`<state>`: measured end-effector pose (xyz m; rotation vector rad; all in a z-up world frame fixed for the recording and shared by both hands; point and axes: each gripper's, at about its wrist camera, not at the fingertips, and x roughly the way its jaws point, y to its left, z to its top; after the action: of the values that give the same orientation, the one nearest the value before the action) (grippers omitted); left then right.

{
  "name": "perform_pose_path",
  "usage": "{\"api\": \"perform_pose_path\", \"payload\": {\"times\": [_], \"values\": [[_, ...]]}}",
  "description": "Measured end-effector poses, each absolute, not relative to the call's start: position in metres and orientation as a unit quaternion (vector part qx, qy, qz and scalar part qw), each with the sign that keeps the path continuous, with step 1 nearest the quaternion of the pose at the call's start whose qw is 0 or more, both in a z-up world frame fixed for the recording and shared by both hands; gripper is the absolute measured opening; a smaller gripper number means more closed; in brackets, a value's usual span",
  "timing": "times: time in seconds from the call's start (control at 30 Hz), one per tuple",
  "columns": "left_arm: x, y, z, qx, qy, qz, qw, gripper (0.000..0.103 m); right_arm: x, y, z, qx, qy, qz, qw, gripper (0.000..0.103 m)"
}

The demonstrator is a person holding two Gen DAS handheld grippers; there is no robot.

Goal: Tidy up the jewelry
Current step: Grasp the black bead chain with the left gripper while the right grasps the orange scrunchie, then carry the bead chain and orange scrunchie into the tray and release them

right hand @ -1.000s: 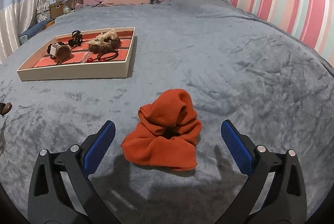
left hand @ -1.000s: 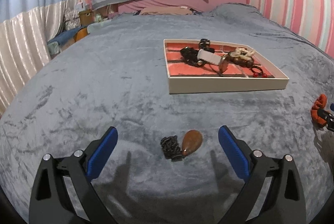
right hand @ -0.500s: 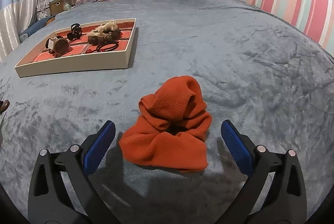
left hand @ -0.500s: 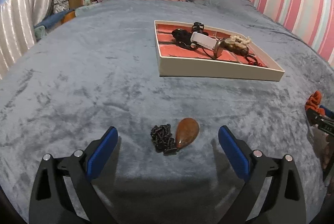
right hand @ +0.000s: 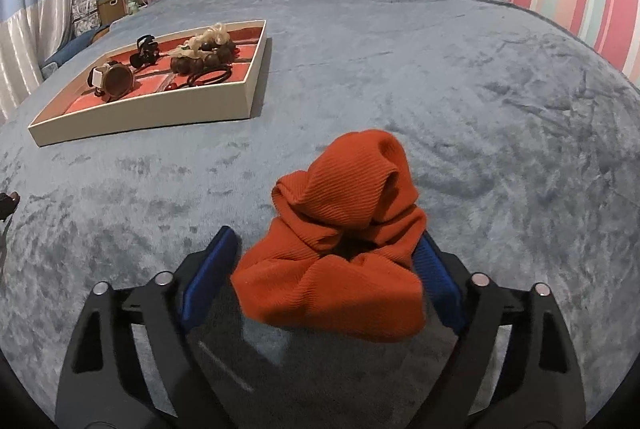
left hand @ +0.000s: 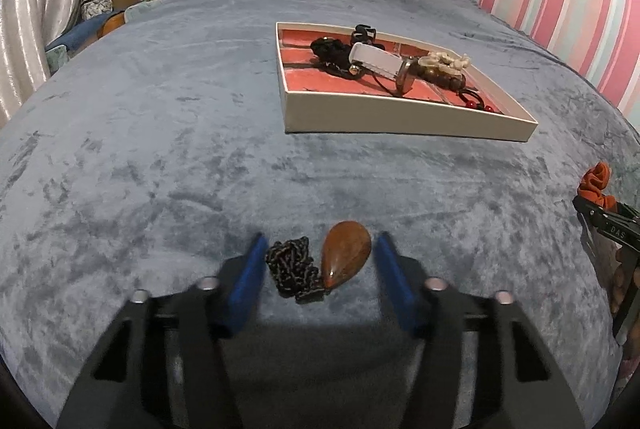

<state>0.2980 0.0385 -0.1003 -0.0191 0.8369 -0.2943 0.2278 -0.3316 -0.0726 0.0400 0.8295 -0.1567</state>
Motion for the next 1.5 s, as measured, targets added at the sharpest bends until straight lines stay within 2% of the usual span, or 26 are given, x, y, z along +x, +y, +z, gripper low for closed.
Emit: {"api": "perform_pose_path", "payload": {"times": [0.07,0.27,0.4,0.67,0.73,0.8,0.87,0.9,1.5], "values": [[0.298,0.039,-0.1,-0.012,0.404,-0.147,0.903,0.043,0.228,-0.332,-0.073,0.023,0.404,-0.071,0.912,0.077],[0.298,0.037,-0.099,-0.011,0.402,-0.154,0.903,0.041,0.231,-0.33,-0.074,0.024,0.407,-0.059,0.911,0.06],[0.296,0.036,-0.099,-0.01,0.4,-0.157,0.903,0.039,0.231,-0.329,-0.074,0.022,0.408,-0.055,0.911,0.053],[0.295,0.036,-0.096,-0.01,0.395,-0.158,0.905,0.037,0.229,-0.327,-0.073,0.02,0.401,-0.051,0.914,0.026],[0.293,0.036,-0.095,-0.006,0.391,-0.157,0.907,0.036,0.228,-0.328,-0.071,0.019,0.398,-0.053,0.916,0.023],[0.29,0.036,-0.092,-0.003,0.385,-0.155,0.91,0.027,0.227,-0.328,-0.069,0.021,0.393,-0.055,0.918,0.022],[0.289,0.038,-0.09,-0.007,0.383,-0.157,0.911,0.022,0.226,-0.329,-0.068,0.024,0.39,-0.055,0.919,0.021],[0.29,0.038,-0.091,-0.011,0.385,-0.157,0.909,0.014,0.226,-0.33,-0.068,0.026,0.391,-0.055,0.919,0.021],[0.285,0.04,-0.075,-0.018,0.364,-0.161,0.917,0.014,0.224,-0.327,-0.058,0.031,0.371,-0.051,0.927,0.019]]}}
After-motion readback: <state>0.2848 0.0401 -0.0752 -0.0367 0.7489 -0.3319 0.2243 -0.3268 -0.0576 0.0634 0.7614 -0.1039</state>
